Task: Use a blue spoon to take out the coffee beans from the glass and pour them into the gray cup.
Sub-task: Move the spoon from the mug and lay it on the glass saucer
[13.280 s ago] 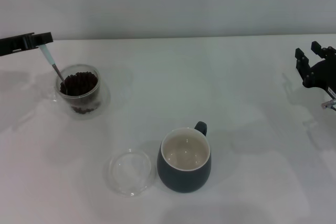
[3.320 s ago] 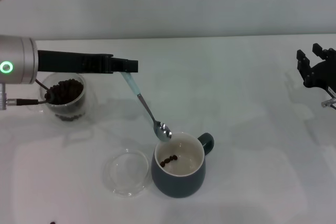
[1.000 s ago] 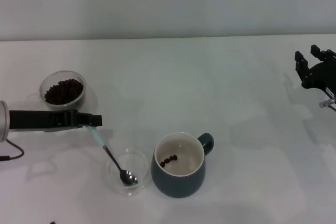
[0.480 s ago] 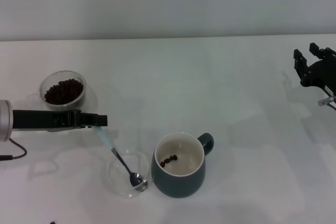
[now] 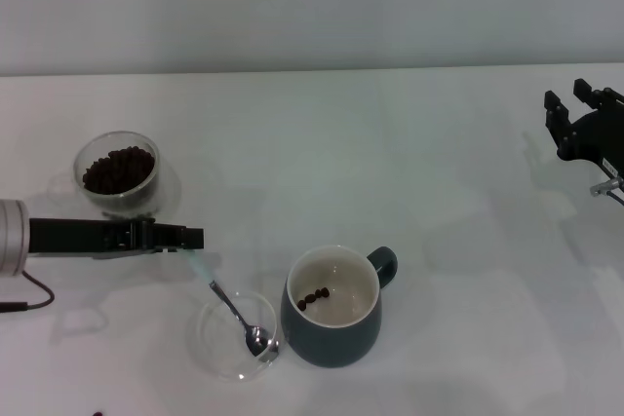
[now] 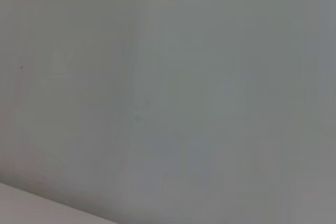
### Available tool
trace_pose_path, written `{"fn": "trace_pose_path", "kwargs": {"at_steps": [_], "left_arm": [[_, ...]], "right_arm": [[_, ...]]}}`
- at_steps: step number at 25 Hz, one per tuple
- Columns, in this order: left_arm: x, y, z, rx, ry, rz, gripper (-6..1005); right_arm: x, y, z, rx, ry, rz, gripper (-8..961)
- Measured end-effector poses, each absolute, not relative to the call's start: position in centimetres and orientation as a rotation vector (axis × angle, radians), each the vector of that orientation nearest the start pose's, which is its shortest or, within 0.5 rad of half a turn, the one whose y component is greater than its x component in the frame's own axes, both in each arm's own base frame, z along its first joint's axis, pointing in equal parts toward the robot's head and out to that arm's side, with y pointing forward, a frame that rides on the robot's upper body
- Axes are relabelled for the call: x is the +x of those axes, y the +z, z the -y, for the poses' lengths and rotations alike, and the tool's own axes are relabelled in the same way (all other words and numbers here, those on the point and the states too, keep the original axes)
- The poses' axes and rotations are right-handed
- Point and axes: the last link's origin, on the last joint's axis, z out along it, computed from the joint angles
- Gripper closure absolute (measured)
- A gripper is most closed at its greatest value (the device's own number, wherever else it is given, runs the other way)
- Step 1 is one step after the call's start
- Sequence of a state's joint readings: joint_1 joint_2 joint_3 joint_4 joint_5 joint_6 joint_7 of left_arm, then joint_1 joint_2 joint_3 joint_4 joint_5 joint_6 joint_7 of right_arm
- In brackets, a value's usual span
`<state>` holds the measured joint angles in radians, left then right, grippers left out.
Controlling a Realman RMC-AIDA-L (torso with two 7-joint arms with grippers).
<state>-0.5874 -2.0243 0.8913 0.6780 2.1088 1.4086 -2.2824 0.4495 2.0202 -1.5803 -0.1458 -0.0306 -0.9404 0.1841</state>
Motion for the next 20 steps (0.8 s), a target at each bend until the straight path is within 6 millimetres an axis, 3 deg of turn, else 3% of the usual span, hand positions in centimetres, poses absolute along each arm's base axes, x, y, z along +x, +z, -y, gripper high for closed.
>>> {"fn": "trace_pose_path", "kwargs": {"at_steps": [20], "left_arm": [[-28.4,-0.4,-34.6,-2.399,-0.376,1.711,643]], "right_arm": [[36.0,0.4,-34.9,-1.760,0.418,-0.494,566]]}}
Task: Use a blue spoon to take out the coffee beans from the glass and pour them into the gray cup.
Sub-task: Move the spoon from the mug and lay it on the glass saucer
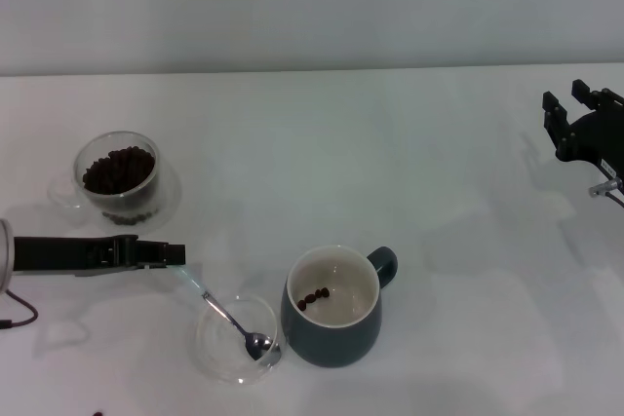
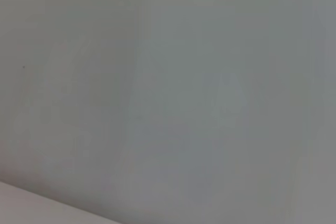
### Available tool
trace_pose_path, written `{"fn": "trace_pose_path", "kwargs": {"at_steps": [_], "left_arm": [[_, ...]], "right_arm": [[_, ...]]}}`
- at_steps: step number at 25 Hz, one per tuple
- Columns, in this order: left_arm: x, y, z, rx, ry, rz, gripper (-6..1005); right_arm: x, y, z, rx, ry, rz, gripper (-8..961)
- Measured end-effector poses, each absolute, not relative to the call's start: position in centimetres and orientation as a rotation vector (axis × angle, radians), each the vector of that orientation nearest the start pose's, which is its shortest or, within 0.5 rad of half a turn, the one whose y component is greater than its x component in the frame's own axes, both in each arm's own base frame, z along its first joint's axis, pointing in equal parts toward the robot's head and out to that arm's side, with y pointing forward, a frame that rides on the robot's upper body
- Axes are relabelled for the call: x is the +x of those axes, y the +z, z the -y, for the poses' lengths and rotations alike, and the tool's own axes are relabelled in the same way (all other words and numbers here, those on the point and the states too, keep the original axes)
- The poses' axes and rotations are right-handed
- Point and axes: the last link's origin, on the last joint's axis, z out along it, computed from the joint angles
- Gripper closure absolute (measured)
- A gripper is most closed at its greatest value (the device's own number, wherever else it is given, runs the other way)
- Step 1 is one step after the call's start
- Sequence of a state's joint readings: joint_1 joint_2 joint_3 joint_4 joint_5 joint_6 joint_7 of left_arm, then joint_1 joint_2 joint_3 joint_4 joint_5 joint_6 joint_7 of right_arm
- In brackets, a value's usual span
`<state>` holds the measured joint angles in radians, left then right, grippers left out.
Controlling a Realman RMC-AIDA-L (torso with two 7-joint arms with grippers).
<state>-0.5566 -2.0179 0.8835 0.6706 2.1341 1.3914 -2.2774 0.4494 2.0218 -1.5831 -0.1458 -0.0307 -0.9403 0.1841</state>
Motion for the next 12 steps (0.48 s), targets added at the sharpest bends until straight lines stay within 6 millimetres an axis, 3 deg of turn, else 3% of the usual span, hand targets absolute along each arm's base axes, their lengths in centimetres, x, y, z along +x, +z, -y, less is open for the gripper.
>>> {"fn": "trace_pose_path", "kwargs": {"at_steps": [12], "left_arm": [[-28.43,0.30,-34.65,-2.396,-0.420,1.687,614]], "right_arm": [[35.98,0.40,-34.86,-1.760,0.416,-0.495,566]]}}
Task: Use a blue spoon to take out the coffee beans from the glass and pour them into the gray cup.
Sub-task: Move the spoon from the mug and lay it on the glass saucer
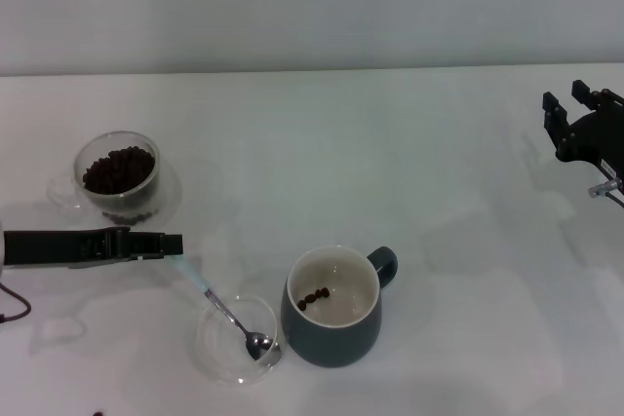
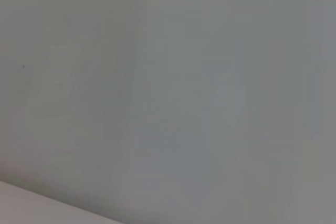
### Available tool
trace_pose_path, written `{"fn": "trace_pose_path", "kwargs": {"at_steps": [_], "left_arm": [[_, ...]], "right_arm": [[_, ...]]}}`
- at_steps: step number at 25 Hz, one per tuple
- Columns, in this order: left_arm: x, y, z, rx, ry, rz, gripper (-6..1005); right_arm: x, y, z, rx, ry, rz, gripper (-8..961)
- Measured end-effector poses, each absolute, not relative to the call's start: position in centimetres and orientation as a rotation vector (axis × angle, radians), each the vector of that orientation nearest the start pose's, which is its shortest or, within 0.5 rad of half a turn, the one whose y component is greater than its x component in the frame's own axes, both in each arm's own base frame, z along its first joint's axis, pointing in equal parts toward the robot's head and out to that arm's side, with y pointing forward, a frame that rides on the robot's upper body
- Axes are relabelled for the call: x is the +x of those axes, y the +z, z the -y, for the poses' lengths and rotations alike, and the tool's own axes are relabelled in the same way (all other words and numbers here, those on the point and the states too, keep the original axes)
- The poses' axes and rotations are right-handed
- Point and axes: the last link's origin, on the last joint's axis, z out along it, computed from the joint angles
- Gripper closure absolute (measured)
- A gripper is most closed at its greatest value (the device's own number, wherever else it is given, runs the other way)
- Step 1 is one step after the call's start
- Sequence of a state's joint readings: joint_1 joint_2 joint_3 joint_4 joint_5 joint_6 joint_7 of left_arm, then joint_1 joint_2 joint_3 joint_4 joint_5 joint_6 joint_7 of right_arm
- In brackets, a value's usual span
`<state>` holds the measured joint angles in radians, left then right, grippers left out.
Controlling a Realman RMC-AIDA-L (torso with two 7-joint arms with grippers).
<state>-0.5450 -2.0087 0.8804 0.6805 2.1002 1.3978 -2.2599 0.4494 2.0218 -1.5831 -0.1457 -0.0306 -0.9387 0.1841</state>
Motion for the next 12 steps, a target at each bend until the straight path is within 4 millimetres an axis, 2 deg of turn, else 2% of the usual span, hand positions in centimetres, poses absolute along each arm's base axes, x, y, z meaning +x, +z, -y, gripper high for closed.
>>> {"fn": "trace_pose_path", "kwargs": {"at_steps": [12], "left_arm": [[-29.30,0.79,-34.20,-2.354,-0.435,1.720,619]], "right_arm": [[36.04,0.40,-34.81,-1.760,0.415,-0.497,566]]}}
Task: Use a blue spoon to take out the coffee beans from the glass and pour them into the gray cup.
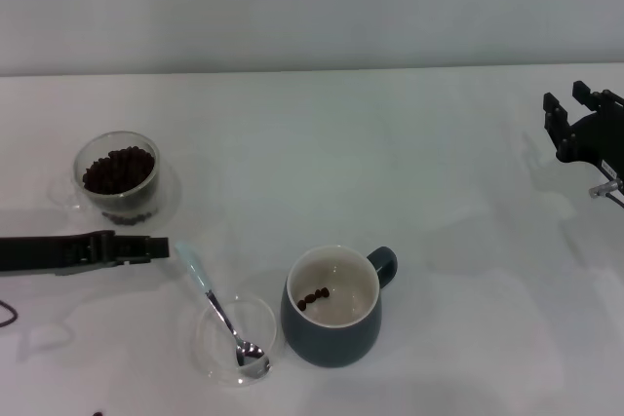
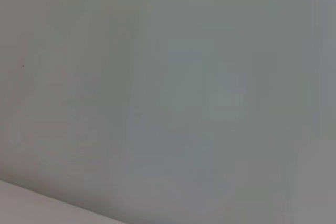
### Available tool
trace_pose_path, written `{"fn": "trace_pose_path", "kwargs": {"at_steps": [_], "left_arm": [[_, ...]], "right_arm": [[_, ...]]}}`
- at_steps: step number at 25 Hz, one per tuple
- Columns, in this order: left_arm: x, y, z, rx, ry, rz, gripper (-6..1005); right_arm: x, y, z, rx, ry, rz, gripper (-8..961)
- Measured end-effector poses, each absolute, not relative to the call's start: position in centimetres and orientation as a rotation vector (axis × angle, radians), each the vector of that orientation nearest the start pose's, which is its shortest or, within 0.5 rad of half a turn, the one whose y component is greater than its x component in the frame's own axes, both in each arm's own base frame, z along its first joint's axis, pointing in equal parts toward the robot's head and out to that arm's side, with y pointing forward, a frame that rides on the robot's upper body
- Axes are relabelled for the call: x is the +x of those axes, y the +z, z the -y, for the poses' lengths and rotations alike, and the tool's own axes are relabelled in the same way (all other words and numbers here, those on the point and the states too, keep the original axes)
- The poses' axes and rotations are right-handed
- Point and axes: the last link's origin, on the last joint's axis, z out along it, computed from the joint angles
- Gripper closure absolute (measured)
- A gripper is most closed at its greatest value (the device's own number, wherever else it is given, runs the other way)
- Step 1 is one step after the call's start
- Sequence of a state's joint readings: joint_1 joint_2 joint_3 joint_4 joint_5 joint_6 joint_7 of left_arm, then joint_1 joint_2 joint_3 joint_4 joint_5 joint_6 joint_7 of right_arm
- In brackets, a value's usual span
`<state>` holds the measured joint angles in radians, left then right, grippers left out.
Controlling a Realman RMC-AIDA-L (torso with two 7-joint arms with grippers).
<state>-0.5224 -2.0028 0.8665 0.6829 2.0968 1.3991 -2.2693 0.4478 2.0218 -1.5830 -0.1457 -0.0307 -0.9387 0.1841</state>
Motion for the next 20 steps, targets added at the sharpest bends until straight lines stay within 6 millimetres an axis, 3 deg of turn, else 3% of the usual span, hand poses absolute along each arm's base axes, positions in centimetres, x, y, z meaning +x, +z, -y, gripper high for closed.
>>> {"fn": "trace_pose_path", "kwargs": {"at_steps": [4,15,20], "left_arm": [[-29.8,1.6,-34.1,-2.325,-0.454,1.707,619],[-31.2,5.9,-33.0,-2.215,-0.774,1.403,618],[-31.9,6.9,-32.5,-2.157,-0.860,1.221,618]], "right_arm": [[36.0,0.4,-34.8,-1.760,0.415,-0.497,566],[35.8,0.6,-35.0,-1.756,0.427,-0.485,566],[35.8,0.7,-35.0,-1.751,0.449,-0.511,566]]}}
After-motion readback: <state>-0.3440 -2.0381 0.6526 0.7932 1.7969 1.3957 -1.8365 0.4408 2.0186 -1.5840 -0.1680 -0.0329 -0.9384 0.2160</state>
